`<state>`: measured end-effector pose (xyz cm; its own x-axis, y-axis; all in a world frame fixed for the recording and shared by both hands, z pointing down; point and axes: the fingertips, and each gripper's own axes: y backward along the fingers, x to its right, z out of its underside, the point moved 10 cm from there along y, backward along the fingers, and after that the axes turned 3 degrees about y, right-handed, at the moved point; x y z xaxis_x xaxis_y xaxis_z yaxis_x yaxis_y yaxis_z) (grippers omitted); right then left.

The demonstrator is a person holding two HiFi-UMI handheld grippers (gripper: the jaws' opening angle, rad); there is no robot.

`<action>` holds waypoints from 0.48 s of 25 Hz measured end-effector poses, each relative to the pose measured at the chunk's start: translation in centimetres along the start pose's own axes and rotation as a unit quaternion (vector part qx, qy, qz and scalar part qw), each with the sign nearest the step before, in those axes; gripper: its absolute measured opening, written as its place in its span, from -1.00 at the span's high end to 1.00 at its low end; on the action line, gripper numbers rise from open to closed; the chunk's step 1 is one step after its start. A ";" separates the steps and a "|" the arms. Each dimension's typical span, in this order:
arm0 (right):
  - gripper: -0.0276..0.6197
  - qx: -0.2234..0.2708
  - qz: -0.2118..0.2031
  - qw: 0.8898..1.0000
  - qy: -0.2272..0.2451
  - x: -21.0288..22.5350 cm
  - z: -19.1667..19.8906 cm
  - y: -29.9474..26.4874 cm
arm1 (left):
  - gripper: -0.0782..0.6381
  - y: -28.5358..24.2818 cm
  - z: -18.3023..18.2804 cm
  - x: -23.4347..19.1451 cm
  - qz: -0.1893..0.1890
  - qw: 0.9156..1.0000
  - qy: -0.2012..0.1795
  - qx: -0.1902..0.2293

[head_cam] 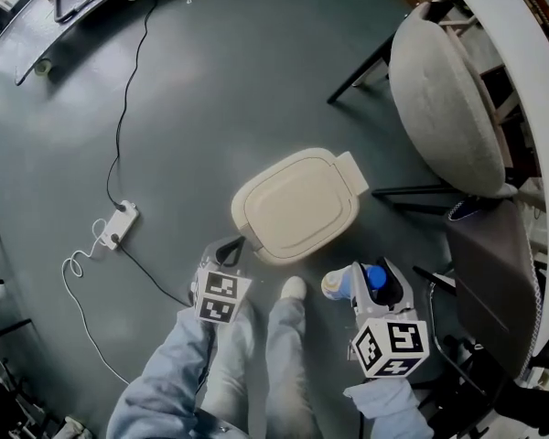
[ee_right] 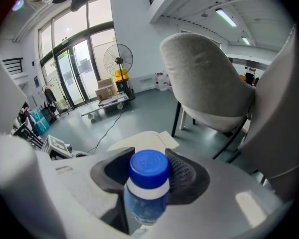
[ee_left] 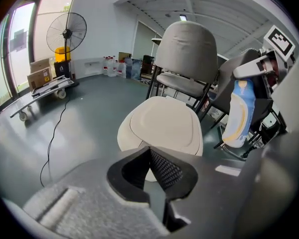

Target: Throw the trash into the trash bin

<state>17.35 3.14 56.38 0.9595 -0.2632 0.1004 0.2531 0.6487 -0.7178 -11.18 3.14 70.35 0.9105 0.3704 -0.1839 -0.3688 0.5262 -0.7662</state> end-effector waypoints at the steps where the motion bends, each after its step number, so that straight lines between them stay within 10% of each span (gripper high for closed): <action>1: 0.32 -0.001 0.000 1.000 -0.001 0.0 0.1 0.0 | 0.76 -0.2 0.1 0.0 0.000 1.000 -0.003 -0.002; 12: 0.32 -0.005 0.009 1.000 -0.016 0.7 0.6 0.0 | 0.76 -1.2 0.6 0.0 -0.002 1.000 -0.015 -0.011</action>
<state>18.07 3.42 56.86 0.9671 -0.2296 0.1092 0.2353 0.6458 -0.7263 -10.86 2.99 71.60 0.9055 0.3919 -0.1626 -0.3610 0.5103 -0.7806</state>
